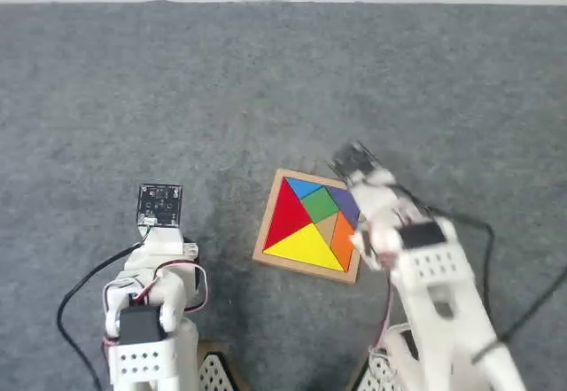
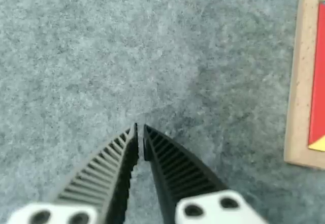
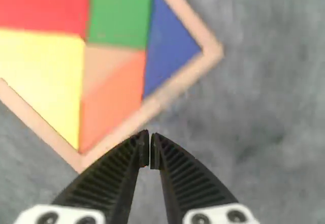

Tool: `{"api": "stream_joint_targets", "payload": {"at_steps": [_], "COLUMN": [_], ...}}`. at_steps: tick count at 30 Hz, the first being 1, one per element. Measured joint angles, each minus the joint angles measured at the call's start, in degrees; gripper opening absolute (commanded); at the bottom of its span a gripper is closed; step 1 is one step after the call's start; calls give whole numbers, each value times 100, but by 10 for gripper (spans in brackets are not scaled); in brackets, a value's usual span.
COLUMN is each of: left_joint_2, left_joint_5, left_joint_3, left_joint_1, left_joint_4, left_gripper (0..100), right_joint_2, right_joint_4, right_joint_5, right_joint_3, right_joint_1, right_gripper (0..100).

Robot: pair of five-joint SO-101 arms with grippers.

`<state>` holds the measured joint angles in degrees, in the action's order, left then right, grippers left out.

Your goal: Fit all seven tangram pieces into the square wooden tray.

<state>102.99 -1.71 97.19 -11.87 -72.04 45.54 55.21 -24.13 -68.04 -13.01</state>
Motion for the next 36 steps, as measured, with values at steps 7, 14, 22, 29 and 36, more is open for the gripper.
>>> {"api": "stream_joint_targets", "payload": {"at_steps": [7, 14, 22, 29, 36], "left_joint_2": [0, 0, 0, 0, 0], "left_joint_5": [0, 0, 0, 0, 0], "left_joint_3": [0, 0, 0, 0, 0], "left_joint_1": [0, 0, 0, 0, 0], "left_joint_4": [0, 0, 0, 0, 0], "left_gripper": [18, 18, 18, 18, 18], "right_joint_2": [1811, 3622, 5565, 5714, 5714], "right_joint_4": [-114, 44, 905, 1064, 1064], "right_joint_5": [0, 0, 0, -9, -9], "right_joint_3": [-1495, -2418, -2760, -2743, -2743], "right_joint_1": [712, 958, 941, 949, 932], "right_gripper": [9, 9, 9, 9, 9]}}
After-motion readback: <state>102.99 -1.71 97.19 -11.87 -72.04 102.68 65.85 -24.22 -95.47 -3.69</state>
